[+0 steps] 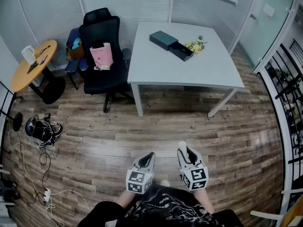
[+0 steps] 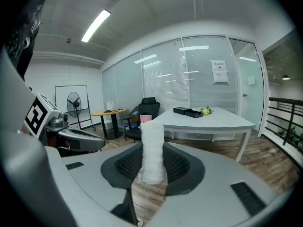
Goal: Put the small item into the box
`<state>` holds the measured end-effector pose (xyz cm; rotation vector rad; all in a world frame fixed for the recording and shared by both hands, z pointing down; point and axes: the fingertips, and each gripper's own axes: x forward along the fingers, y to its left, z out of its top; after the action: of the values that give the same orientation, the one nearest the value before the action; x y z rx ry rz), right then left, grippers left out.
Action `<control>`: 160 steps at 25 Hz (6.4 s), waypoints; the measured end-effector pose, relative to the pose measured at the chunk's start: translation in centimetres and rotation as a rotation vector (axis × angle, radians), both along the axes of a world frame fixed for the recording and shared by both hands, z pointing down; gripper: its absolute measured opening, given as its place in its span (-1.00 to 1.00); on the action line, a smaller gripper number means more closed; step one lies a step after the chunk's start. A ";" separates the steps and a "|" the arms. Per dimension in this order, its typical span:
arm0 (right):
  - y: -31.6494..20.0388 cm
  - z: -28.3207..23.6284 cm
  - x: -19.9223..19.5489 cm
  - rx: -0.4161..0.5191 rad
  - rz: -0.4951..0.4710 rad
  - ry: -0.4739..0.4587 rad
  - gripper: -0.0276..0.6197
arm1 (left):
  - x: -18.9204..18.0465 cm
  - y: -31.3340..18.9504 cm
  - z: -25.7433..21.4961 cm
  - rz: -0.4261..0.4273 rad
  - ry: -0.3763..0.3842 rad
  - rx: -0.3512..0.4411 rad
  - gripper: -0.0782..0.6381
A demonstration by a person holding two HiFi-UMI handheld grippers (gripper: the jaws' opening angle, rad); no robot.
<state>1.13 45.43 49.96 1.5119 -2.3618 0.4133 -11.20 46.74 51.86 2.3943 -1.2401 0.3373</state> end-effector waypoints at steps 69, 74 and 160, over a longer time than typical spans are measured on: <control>-29.4 5.0 14.2 -0.049 -0.210 -0.054 -0.50 | 13.3 -29.6 1.3 -0.220 -0.021 -0.015 -0.73; -29.9 5.4 14.8 -0.079 -0.212 -0.082 -0.50 | 13.4 -30.7 1.8 -0.240 -0.023 -0.034 -0.73; -86.2 -0.9 11.9 0.041 -0.219 0.320 -0.49 | -0.2 -65.7 2.2 -0.409 -0.080 -0.046 -0.73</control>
<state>12.98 -40.73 49.03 1.2120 -2.2559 0.0649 -11.38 -18.98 54.04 2.0397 -1.6945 0.3304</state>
